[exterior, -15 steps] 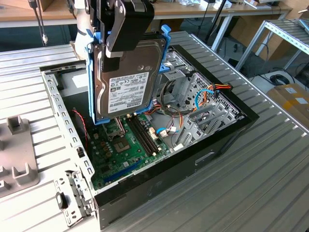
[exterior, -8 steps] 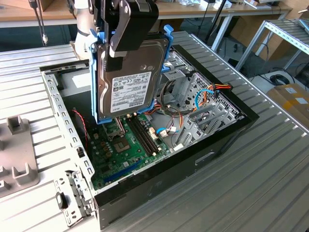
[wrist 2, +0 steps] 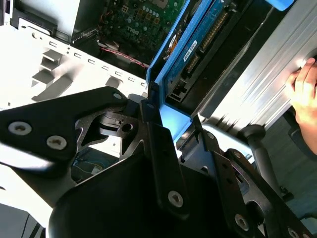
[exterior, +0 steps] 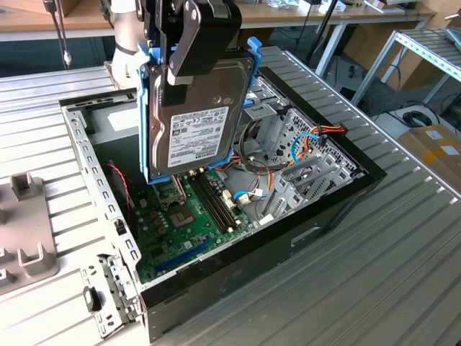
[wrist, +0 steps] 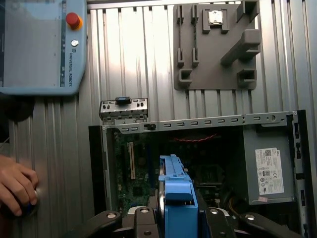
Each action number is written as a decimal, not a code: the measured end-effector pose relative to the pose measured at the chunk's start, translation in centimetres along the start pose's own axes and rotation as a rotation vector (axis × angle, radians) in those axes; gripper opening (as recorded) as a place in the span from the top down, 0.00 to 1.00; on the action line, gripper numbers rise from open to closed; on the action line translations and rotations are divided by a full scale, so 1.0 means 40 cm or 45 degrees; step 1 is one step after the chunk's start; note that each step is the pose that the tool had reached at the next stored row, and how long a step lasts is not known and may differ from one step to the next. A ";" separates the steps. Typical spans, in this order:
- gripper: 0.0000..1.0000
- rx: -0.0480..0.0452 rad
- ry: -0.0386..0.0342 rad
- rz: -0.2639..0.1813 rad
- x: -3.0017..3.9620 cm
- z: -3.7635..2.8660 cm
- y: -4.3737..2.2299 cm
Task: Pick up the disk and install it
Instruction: 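Pick up the disk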
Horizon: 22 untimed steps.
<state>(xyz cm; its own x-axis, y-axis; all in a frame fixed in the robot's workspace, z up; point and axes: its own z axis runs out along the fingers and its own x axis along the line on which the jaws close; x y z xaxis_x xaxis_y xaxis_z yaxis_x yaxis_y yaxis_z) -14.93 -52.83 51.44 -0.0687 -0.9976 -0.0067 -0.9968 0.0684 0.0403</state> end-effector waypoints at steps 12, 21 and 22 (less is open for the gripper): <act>0.63 0.000 0.0006 0.000 -0.001 0.000 -0.020; 0.63 0.000 0.0009 0.000 -0.002 0.000 -0.032; 0.63 0.000 0.0010 0.000 -0.002 0.000 -0.035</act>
<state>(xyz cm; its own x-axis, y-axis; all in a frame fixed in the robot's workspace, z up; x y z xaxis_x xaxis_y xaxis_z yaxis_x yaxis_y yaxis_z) -13.54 -52.85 51.39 -0.0686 -0.9976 -0.0060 -0.9969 0.0684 0.0402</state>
